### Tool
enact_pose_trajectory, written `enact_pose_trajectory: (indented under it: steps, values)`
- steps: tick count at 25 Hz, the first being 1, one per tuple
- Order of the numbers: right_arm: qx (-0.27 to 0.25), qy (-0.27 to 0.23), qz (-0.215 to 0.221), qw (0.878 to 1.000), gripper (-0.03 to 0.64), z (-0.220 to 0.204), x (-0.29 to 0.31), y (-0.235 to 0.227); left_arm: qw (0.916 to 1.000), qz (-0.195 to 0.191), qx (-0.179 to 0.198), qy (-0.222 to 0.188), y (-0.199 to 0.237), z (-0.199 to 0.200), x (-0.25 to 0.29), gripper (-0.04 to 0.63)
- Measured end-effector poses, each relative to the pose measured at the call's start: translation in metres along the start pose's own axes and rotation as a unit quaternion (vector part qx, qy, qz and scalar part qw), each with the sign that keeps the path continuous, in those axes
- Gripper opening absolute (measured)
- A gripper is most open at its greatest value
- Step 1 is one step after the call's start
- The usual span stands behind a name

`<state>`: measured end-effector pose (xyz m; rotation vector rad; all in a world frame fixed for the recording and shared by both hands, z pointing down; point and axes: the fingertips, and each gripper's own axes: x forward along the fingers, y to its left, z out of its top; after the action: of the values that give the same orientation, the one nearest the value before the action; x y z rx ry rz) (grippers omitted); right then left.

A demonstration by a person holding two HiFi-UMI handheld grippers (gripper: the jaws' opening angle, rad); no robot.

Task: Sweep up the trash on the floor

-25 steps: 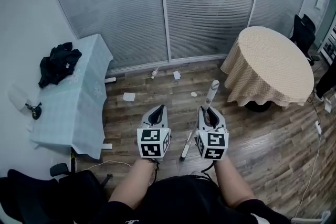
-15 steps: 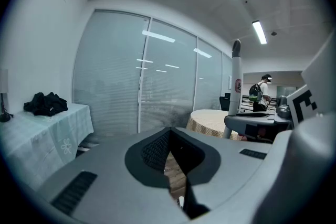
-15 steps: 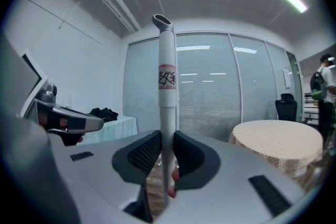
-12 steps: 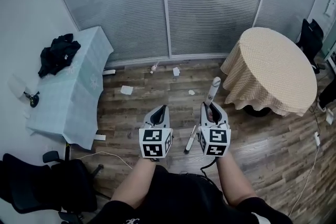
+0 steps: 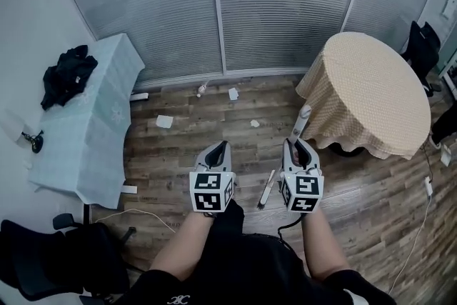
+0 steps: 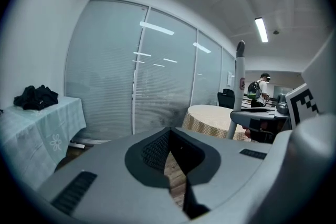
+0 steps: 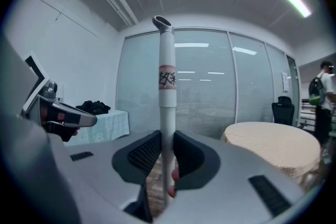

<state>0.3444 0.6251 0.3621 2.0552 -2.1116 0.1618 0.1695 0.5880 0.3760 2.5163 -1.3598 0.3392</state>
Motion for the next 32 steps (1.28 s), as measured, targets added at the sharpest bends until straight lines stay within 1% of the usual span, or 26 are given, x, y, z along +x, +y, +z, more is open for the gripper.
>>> enact_pose_trajectory:
  steps: [3, 5, 8, 11, 16, 22, 26, 32]
  values:
    - [0.001, 0.012, -0.004, 1.000, 0.086, -0.007, 0.025, -0.011, 1.0000, -0.010, 0.002, 0.000, 0.011, 0.005, 0.031, -0.006]
    - [0.001, 0.018, -0.011, 1.000, 0.086, -0.006, 0.043, -0.019, 0.9999, -0.014, -0.005, 0.001, 0.025, 0.010, 0.053, -0.006]
    - [0.006, 0.026, -0.022, 0.999, 0.086, -0.002, 0.074, -0.032, 0.9997, -0.019, -0.012, 0.001, 0.049, 0.024, 0.086, -0.006]
    - [0.009, 0.033, -0.031, 0.999, 0.086, 0.001, 0.105, -0.039, 0.9997, -0.023, -0.011, 0.002, 0.074, 0.036, 0.115, -0.006]
    - [0.004, 0.048, -0.042, 0.998, 0.086, 0.001, 0.163, -0.041, 0.9995, -0.026, -0.015, 0.010, 0.117, 0.049, 0.160, -0.006]
    - [-0.019, 0.053, -0.049, 0.997, 0.087, -0.003, 0.221, -0.042, 0.9993, -0.035, -0.008, 0.011, 0.155, 0.054, 0.192, -0.006]
    - [-0.035, 0.055, -0.039, 0.997, 0.087, -0.002, 0.259, -0.047, 0.9994, -0.028, -0.014, 0.017, 0.174, 0.054, 0.206, -0.006]
    - [-0.054, 0.068, -0.034, 0.996, 0.091, -0.008, 0.314, -0.069, 0.9994, -0.018, -0.008, 0.029, 0.194, 0.060, 0.232, -0.006]
